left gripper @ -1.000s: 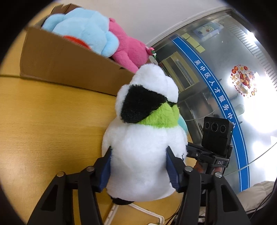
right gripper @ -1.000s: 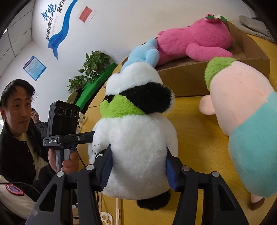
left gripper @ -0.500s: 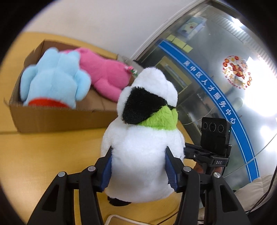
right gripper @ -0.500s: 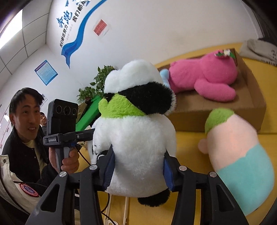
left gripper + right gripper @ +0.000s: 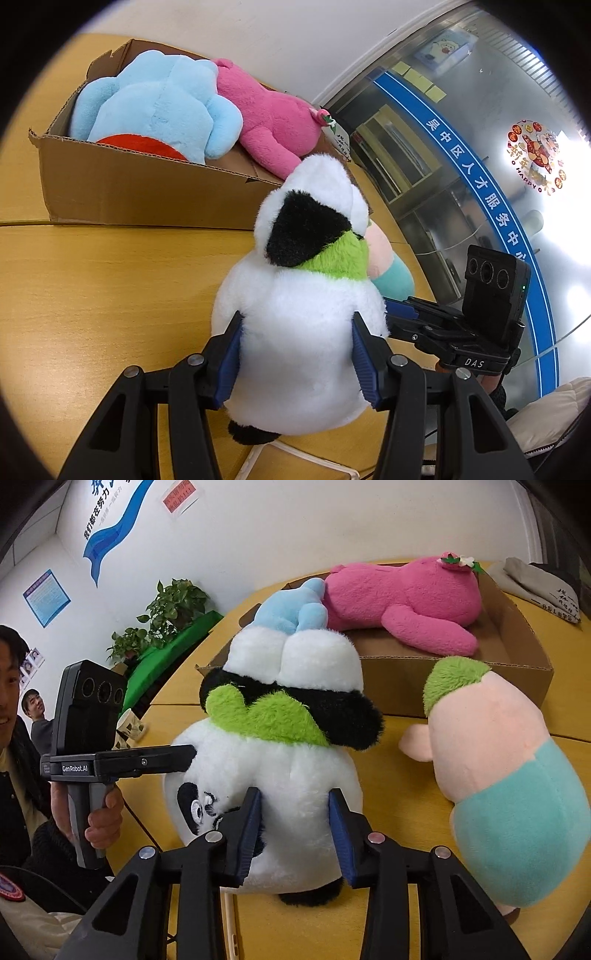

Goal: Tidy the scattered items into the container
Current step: 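Lift the panda plush with both grippers and carry it toward the box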

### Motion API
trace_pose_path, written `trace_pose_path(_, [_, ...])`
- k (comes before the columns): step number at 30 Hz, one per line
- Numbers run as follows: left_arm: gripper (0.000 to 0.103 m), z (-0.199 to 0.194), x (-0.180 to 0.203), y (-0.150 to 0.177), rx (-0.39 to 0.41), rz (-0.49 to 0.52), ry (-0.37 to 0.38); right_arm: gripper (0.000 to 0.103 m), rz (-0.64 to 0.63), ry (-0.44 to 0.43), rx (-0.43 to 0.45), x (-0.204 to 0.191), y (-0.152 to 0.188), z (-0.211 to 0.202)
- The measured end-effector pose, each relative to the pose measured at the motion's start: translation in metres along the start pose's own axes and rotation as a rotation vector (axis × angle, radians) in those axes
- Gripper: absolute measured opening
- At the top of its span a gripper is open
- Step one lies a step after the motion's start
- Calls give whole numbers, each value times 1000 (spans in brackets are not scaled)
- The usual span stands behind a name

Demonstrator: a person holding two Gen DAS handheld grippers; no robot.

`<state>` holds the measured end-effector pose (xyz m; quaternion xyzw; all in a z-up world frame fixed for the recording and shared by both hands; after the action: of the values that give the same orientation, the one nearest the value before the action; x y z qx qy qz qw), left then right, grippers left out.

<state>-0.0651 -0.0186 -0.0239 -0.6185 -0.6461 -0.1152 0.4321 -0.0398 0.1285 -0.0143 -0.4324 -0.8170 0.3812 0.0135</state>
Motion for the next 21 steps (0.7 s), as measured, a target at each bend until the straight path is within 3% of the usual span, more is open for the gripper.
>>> trace_pose_path(3, [52,-1,-2,0,7,-1,-5,47,1,14,-5,5,2,0])
trace_pose_path(6, [57,-2,-8,0,14,-13,-14,83,16,67,-8,17,7,3])
trace_pose_path(7, [59,-2,-11,0,16,-18,-17,88,34,59,-13,21,8,6])
trace_pose_path(9, [69,-2,-16,0,20,-28,-24,88,52,12,-27,22,10,12])
trace_pose_path(13, [69,0,-22,1,5,-42,4,88,40,-57,-48,12,7,24])
trace_pose_path(17, [67,3,-19,6,-17,-36,21,84,28,-120,-55,3,8,34])
trace_pose_path(21, [57,-3,-10,5,-9,-39,45,70,20,-157,-33,-1,6,32])
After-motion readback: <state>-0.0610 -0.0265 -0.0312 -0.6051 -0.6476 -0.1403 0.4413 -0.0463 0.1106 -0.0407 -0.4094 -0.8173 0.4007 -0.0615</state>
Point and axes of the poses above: each gripper's, at about its wrist camera, not at the fingertips, and z roughly the way its jaws point, x to its right, y to its underside, the point moved 5 cm from there along z, roughly the way its jaws point, and after that the axes turned 8 degrees about -z, right-handed, at the moved point
